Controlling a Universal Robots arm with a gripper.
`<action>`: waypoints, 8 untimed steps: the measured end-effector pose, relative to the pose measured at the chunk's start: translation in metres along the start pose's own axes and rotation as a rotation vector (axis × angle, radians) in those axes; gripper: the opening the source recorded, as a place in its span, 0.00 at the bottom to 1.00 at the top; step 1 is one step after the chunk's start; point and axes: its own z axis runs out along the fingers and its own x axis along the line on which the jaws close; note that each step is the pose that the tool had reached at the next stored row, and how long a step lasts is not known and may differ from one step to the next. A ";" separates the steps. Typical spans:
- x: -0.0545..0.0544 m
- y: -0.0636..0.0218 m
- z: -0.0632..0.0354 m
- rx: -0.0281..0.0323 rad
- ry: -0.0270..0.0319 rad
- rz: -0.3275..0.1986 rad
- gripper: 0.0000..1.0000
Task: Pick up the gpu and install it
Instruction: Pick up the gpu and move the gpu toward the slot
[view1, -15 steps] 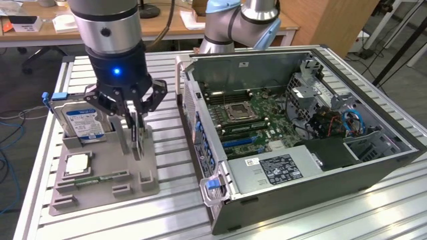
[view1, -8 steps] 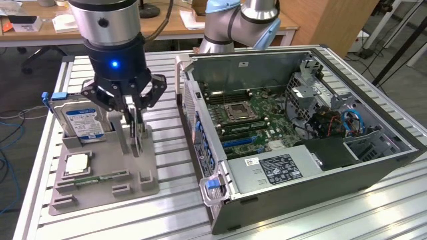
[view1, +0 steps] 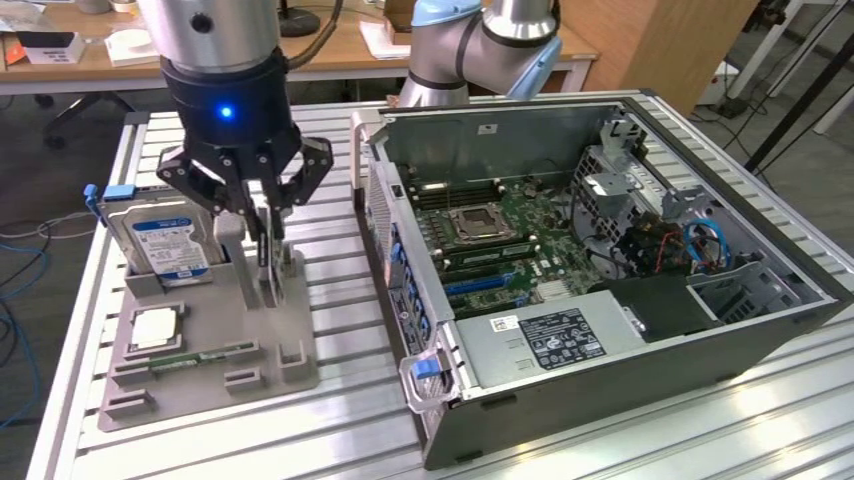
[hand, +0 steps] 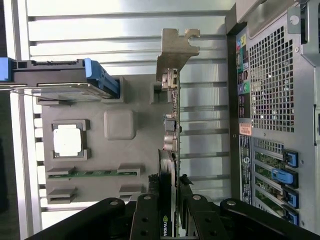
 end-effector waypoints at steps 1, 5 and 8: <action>0.000 0.0001 -0.0016 0.0001 0.0003 0.000 0.26; 0.000 0.0003 -0.0085 0.0005 0.0016 0.000 0.26; 0.000 0.0005 -0.0137 0.0008 0.0027 0.000 0.26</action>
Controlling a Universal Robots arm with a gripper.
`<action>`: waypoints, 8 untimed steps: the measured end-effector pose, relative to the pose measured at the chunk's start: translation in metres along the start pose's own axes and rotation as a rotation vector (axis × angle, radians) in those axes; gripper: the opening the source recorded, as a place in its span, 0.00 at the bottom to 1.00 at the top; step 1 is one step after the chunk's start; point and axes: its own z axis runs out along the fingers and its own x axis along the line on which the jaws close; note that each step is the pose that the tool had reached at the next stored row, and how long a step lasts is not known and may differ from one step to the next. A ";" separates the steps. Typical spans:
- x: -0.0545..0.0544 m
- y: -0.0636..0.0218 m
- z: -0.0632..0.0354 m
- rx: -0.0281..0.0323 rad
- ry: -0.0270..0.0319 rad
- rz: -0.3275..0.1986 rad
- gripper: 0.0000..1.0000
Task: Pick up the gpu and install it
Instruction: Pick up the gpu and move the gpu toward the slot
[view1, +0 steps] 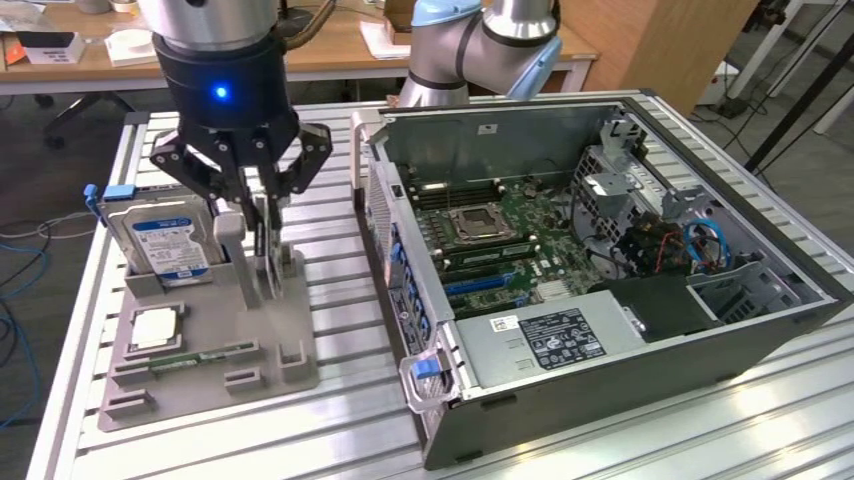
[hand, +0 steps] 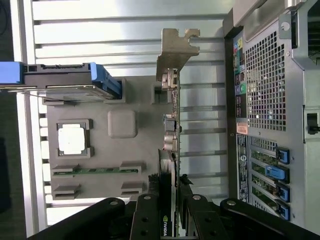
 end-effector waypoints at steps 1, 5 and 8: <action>0.000 0.0001 -0.0018 0.0002 0.0005 0.000 0.26; 0.000 0.0004 -0.0090 0.0007 0.0026 0.000 0.26; 0.000 0.0005 -0.0140 0.0011 0.0039 0.000 0.26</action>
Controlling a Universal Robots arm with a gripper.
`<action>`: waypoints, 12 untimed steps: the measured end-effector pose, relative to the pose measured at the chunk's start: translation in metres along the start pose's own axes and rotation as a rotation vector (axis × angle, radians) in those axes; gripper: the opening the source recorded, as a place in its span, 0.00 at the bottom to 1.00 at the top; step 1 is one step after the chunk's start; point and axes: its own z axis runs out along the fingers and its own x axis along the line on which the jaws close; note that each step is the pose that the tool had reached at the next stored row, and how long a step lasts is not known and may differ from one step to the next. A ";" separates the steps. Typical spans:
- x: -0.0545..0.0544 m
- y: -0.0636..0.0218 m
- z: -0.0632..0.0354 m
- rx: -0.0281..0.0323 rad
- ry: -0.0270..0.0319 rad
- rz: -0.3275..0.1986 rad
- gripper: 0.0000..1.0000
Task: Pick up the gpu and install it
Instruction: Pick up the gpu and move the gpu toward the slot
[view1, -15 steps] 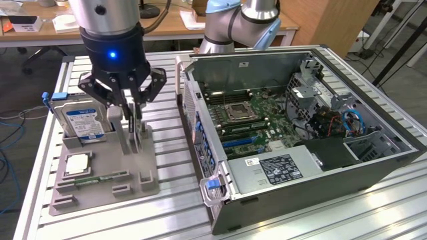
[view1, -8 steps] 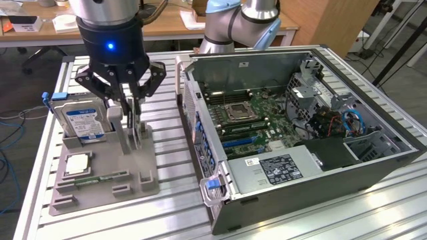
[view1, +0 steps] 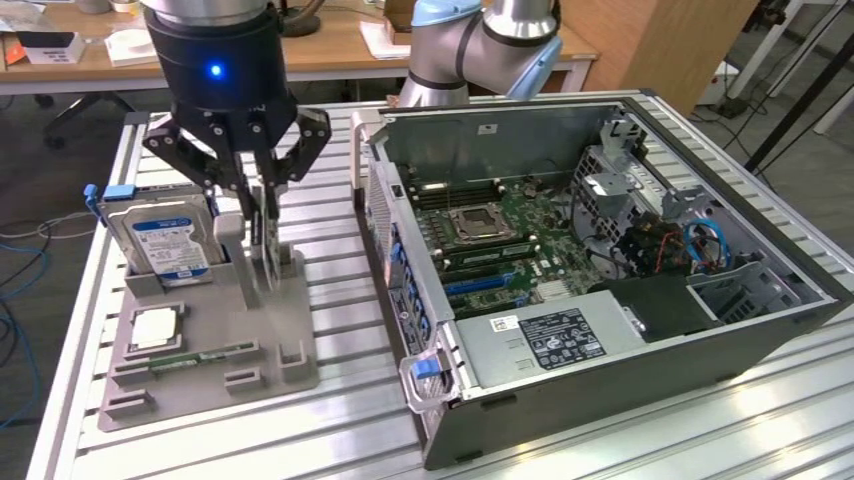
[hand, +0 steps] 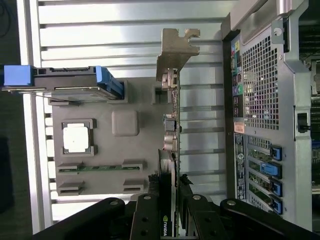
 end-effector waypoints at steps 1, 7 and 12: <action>0.000 0.0001 -0.0018 0.0001 0.0006 0.000 0.26; 0.000 0.0005 -0.0119 0.0010 0.0037 0.000 0.26; 0.000 0.0008 -0.0198 0.0021 0.0063 0.000 0.26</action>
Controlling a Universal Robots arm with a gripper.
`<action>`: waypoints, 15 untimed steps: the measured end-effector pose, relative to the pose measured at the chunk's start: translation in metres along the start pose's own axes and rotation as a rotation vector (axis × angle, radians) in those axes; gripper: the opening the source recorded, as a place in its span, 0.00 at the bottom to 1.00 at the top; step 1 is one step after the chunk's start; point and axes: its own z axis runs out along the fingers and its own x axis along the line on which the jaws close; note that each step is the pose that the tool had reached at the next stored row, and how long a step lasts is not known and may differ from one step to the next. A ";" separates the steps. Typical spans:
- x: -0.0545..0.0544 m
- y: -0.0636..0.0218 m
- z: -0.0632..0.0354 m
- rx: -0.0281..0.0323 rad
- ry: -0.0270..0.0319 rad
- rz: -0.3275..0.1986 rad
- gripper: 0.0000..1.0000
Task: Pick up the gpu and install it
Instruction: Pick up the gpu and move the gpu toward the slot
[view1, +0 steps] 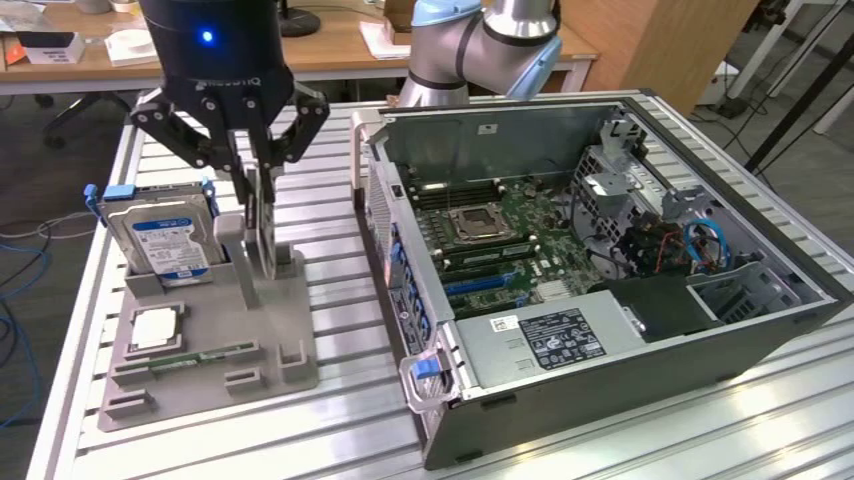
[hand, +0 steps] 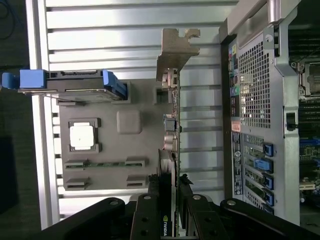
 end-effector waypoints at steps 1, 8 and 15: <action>0.000 0.0000 -0.0016 0.0003 0.0006 0.000 0.26; 0.000 0.0004 -0.0118 0.0015 0.0034 0.000 0.26; 0.000 0.0004 -0.0120 0.0015 0.0035 0.000 0.26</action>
